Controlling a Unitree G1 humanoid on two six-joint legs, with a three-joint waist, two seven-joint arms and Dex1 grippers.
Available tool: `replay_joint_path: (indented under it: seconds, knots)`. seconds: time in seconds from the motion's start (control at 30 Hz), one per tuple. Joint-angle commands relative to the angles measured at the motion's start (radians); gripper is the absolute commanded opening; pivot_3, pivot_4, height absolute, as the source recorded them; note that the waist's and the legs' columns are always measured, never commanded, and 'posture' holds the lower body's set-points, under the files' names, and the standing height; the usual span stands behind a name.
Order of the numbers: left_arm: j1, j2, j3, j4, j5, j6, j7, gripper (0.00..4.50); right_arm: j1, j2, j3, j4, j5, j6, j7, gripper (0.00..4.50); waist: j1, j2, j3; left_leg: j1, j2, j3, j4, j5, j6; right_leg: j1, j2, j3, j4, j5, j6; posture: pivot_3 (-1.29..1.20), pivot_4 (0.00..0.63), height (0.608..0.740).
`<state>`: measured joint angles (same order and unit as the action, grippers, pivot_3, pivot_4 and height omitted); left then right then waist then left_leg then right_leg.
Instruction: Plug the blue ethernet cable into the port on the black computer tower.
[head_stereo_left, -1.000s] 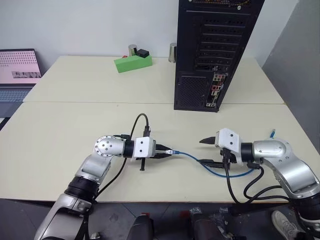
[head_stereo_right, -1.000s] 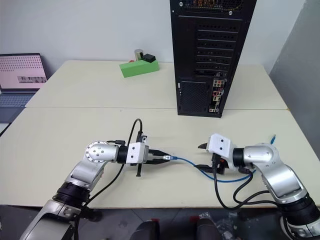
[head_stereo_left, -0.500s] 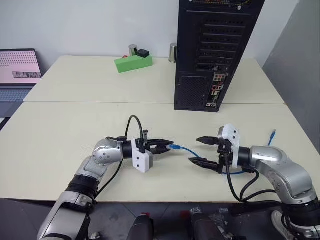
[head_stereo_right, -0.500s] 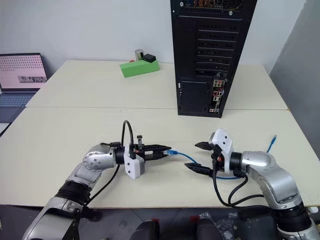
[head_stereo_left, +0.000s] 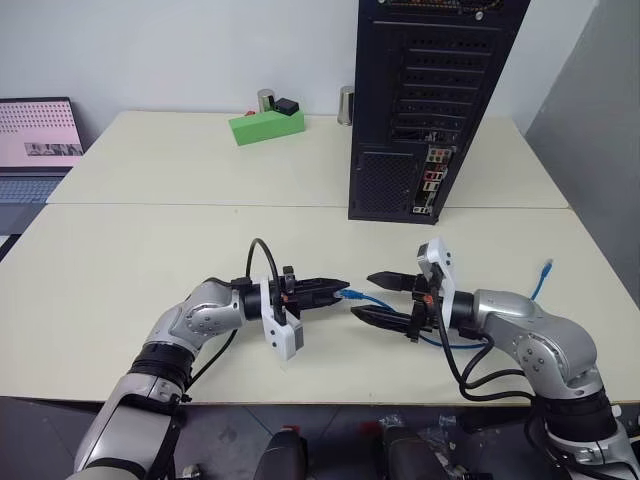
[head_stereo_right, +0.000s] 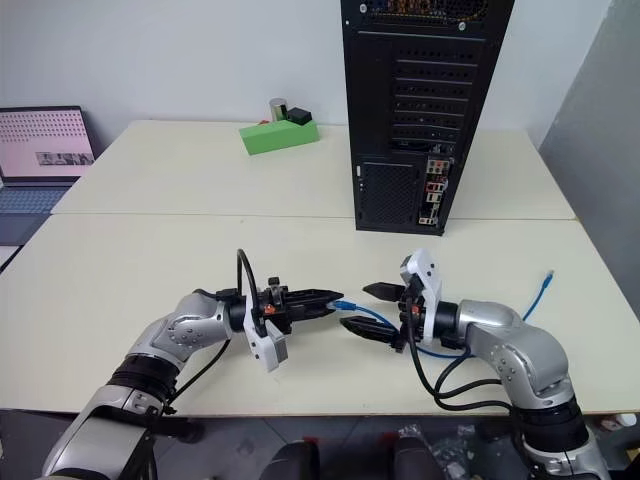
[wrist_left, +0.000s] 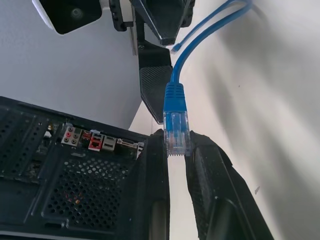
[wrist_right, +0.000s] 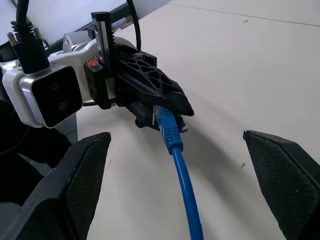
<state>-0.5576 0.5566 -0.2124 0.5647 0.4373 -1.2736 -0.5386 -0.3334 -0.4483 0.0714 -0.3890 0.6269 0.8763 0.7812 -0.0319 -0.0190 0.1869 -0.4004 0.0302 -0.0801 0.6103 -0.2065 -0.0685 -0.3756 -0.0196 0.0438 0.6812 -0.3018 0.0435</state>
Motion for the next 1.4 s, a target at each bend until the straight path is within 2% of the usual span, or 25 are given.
replay_joint_path:
  seconds: [0.03, 0.13, 0.4, 0.43, 0.53, 0.57, 0.6, 0.7, 0.73, 0.8, 0.83, 1.03, 1.4]
  knots:
    - [-0.023, 0.013, -0.008, -0.005, 0.020, -0.013, 0.051, 0.25, -0.022, 0.009, -0.011, -0.019, 0.032, 0.001, -0.010, 4.32, 0.000, 0.000, 0.000, 0.000, 0.000, 0.000, 0.000, 0.000, 0.000, 0.000, 0.000, 0.000, 0.000, 0.000, 0.000, 0.00, 0.150, 0.740]
    - [-0.025, 0.012, -0.017, -0.012, 0.038, -0.010, 0.077, 0.25, -0.025, 0.014, -0.004, -0.018, 0.037, 0.003, -0.017, 3.85, 0.000, 0.000, 0.000, 0.000, 0.000, 0.000, 0.000, 0.000, 0.000, 0.000, 0.000, 0.000, 0.000, 0.000, 0.000, 0.00, 0.150, 0.740]
    - [-0.023, 0.016, -0.030, -0.027, 0.071, -0.002, 0.136, 0.25, -0.034, 0.018, 0.013, -0.015, 0.041, 0.006, -0.024, 2.04, 0.000, 0.000, 0.000, 0.000, 0.000, 0.000, 0.000, 0.000, 0.000, 0.000, 0.000, 0.000, 0.000, 0.000, 0.000, 0.00, 0.150, 0.740]
    - [-0.023, 0.017, -0.030, -0.028, 0.076, 0.000, 0.143, 0.25, -0.035, 0.018, 0.014, -0.015, 0.042, 0.008, -0.023, 1.91, 0.000, 0.000, 0.000, 0.000, 0.000, 0.000, 0.000, 0.000, 0.000, 0.000, 0.000, 0.000, 0.000, 0.000, 0.000, 0.00, 0.150, 0.740]
    - [-0.022, 0.019, -0.029, -0.034, 0.090, 0.007, 0.163, 0.25, -0.037, 0.016, 0.021, -0.012, 0.042, 0.013, -0.018, 1.14, 0.000, 0.000, 0.000, 0.000, 0.000, 0.000, 0.000, 0.000, 0.000, 0.000, 0.000, 0.000, 0.000, 0.000, 0.000, 0.00, 0.150, 0.740]
    - [-0.022, 0.020, -0.030, -0.035, 0.094, 0.009, 0.169, 0.25, -0.038, 0.017, 0.021, -0.011, 0.044, 0.015, -0.018, 1.20, 0.000, 0.000, 0.000, 0.000, 0.000, 0.000, 0.000, 0.000, 0.000, 0.000, 0.000, 0.000, 0.000, 0.000, 0.000, 0.00, 0.150, 0.740]
    - [-0.022, 0.021, -0.030, -0.037, 0.096, 0.010, 0.173, 0.25, -0.039, 0.019, 0.020, -0.008, 0.045, 0.016, -0.018, 1.04, 0.000, 0.000, 0.000, 0.000, 0.000, 0.000, 0.000, 0.000, 0.000, 0.000, 0.000, 0.000, 0.000, 0.000, 0.000, 0.00, 0.150, 0.740]
    - [-0.022, 0.024, -0.035, -0.038, 0.104, 0.011, 0.186, 0.25, -0.042, 0.021, 0.018, -0.001, 0.047, 0.016, -0.019, 0.26, 0.000, 0.000, 0.000, 0.000, 0.000, 0.000, 0.000, 0.000, 0.000, 0.000, 0.000, 0.000, 0.000, 0.000, 0.000, 0.00, 0.150, 0.740]
    - [-0.023, 0.025, -0.036, -0.037, 0.106, 0.011, 0.189, 0.25, -0.043, 0.022, 0.013, 0.005, 0.046, 0.012, -0.020, 0.25, 0.000, 0.000, 0.000, 0.000, 0.000, 0.000, 0.000, 0.000, 0.000, 0.000, 0.000, 0.000, 0.000, 0.000, 0.000, 0.00, 0.150, 0.740]
    - [-0.020, 0.027, -0.039, -0.041, 0.110, 0.011, 0.194, 0.25, -0.043, 0.023, -0.001, 0.013, 0.048, 0.005, -0.022, 0.71, 0.000, 0.000, 0.000, 0.000, 0.000, 0.000, 0.000, 0.000, 0.000, 0.000, 0.000, 0.000, 0.000, 0.000, 0.000, 0.00, 0.150, 0.740]
    - [-0.020, 0.028, -0.040, -0.042, 0.112, 0.011, 0.197, 0.25, -0.044, 0.020, -0.005, 0.014, 0.051, 0.005, -0.018, 0.76, 0.000, 0.000, 0.000, 0.000, 0.000, 0.000, 0.000, 0.000, 0.000, 0.000, 0.000, 0.000, 0.000, 0.000, 0.000, 0.00, 0.150, 0.740]
    - [-0.023, 0.031, -0.049, -0.044, 0.119, 0.012, 0.209, 0.25, -0.049, 0.004, -0.003, 0.029, 0.062, 0.031, -0.013, 2.12, 0.000, 0.000, 0.000, 0.000, 0.000, 0.000, 0.000, 0.000, 0.000, 0.000, 0.000, 0.000, 0.000, 0.000, 0.000, 0.00, 0.150, 0.740]
    - [-0.021, 0.035, -0.061, -0.058, 0.123, 0.019, 0.227, 0.25, -0.072, 0.007, -0.009, 0.068, 0.095, 0.056, -0.005, 2.14, 0.000, 0.000, 0.000, 0.000, 0.000, 0.000, 0.000, 0.000, 0.000, 0.000, 0.000, 0.000, 0.000, 0.000, 0.000, 0.00, 0.150, 0.740]
